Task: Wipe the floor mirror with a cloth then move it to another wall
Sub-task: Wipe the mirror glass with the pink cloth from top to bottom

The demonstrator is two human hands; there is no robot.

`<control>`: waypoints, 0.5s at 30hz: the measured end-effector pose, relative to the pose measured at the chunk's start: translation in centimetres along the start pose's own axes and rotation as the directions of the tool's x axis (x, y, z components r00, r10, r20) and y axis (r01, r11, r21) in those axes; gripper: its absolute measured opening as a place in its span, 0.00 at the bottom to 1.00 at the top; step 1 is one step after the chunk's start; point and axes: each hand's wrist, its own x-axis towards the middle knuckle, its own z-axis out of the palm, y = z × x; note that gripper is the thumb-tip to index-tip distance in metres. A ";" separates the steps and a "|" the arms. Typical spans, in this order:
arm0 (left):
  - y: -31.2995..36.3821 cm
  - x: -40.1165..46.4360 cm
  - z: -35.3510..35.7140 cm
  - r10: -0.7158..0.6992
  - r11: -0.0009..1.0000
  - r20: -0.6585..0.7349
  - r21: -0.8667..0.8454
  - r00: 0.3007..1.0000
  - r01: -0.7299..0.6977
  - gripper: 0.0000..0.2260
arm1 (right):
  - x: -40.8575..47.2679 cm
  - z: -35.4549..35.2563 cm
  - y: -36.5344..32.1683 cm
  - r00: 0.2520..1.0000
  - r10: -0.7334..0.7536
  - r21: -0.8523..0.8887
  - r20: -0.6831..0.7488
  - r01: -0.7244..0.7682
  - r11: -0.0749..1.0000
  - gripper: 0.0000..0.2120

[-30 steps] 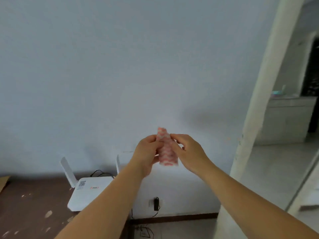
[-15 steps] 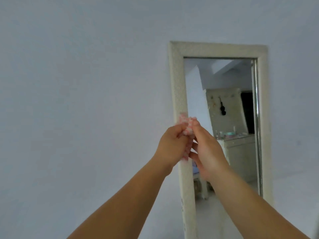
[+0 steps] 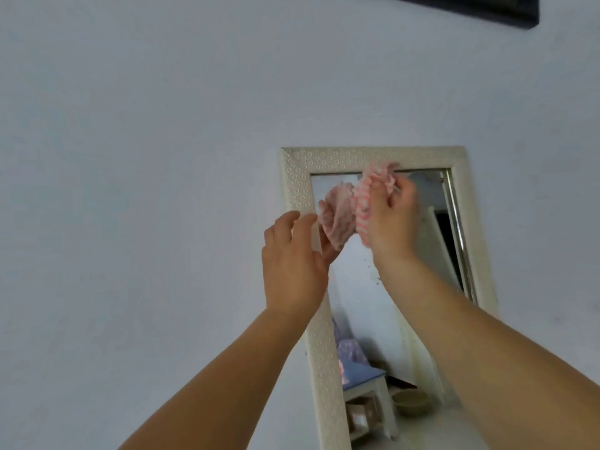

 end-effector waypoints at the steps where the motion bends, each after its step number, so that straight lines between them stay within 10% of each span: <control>1: -0.4 0.4 0.1 0.002 0.998 0.010 0.063 1.000 -0.002 0.26 | 0.2 0.9 -0.1 0.991 -0.099 -0.064 0.084 0.105 0.992 0.14; 7: -3.7 1.3 0.8 0.077 0.968 0.215 0.216 0.973 -0.125 0.27 | -0.6 2.9 3.3 0.751 -0.322 -0.319 0.577 0.570 0.757 0.22; 15: -5.6 1.0 2.2 0.240 0.922 0.166 0.269 0.957 -0.278 0.25 | -8.0 -2.8 12.0 0.711 -0.305 -0.536 0.633 0.687 0.490 0.23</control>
